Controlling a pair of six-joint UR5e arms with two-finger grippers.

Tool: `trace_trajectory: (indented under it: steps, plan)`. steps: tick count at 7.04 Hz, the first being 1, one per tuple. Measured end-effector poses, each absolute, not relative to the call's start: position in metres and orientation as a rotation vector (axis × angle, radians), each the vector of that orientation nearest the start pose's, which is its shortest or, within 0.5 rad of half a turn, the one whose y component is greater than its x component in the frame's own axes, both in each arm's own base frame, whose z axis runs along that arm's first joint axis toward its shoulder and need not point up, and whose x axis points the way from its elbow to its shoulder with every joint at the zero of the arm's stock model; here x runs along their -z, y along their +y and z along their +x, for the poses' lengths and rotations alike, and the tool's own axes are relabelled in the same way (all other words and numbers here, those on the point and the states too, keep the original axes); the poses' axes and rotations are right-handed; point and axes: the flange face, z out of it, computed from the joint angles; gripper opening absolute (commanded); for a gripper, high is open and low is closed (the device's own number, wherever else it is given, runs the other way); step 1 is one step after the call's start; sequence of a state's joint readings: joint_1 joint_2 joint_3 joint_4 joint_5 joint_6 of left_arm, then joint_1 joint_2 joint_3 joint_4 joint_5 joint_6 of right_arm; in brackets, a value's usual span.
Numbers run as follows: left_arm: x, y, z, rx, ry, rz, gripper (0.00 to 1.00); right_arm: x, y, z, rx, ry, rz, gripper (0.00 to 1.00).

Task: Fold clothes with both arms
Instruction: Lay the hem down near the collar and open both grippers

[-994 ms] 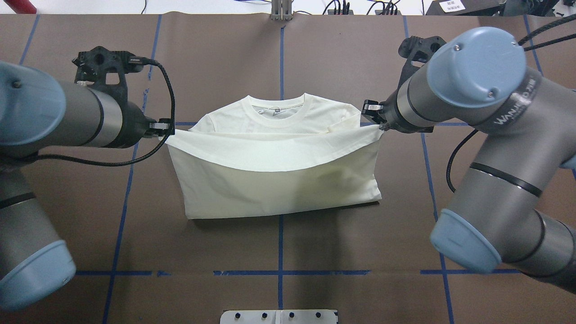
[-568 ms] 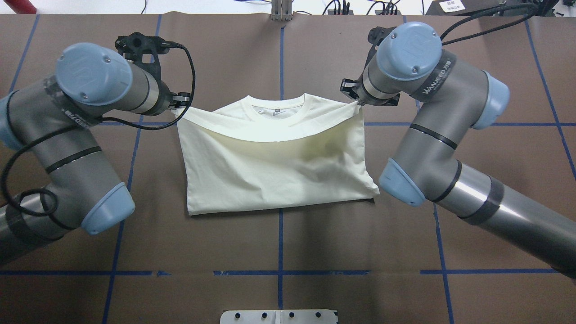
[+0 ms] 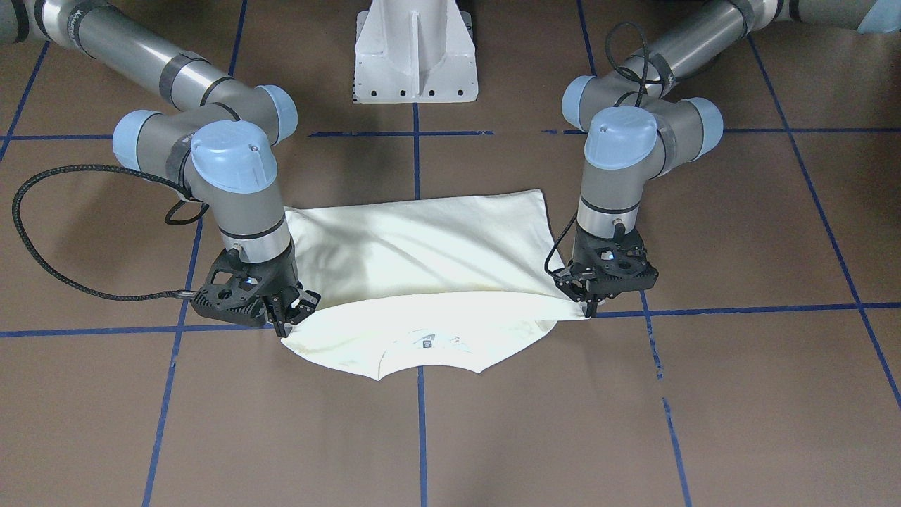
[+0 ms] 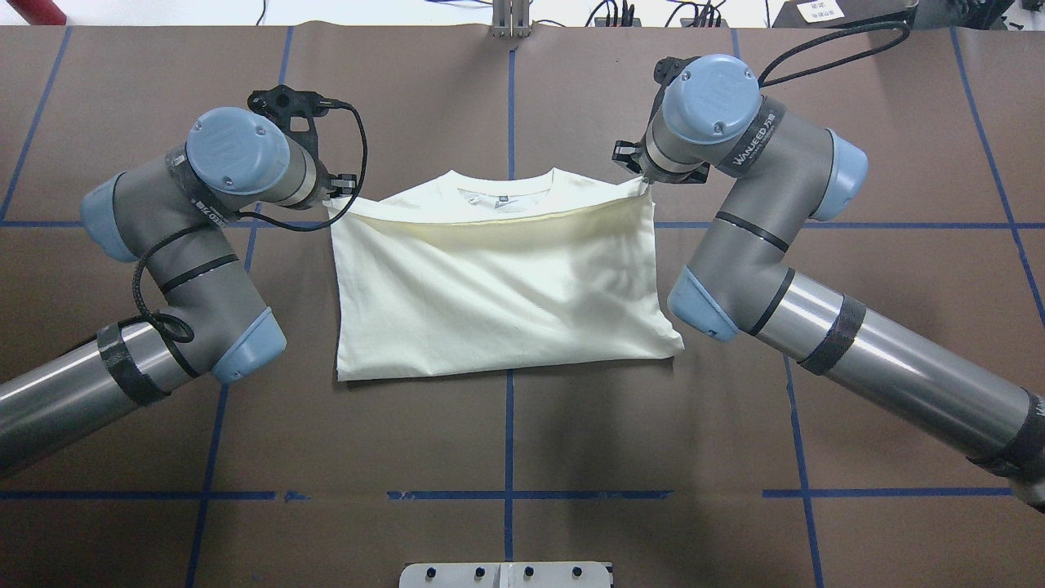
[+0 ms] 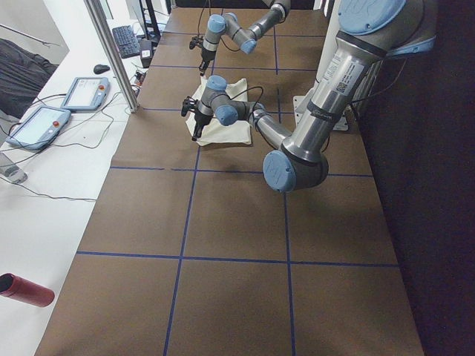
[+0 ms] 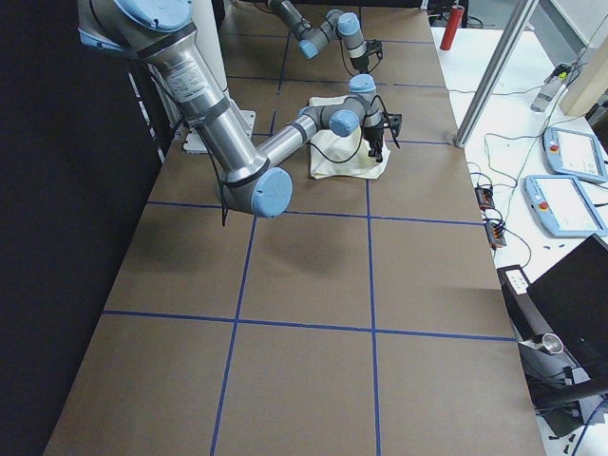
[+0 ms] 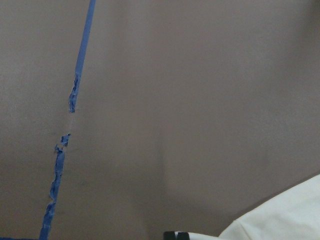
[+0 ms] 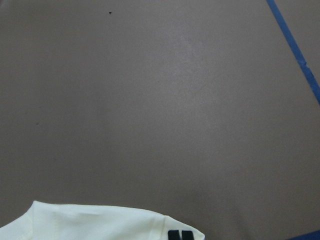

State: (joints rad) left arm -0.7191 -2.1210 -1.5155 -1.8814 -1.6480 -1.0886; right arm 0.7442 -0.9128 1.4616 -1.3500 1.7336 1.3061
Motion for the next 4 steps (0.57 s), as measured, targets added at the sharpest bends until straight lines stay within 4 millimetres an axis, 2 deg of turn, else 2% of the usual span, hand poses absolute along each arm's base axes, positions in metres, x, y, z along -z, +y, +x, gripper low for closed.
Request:
trace_trajectory:
  steps: [3,4]
  plan:
    - [-0.335,-0.562,0.451,0.192,0.714,0.399,0.00,-0.304,-0.591,-0.454,-0.391,-0.737,0.242,0.00]
    - [-0.334,-0.562,0.451,0.192,0.716,0.401,0.24,-0.311,-0.592,-0.455,-0.390,-0.725,0.237,0.99]
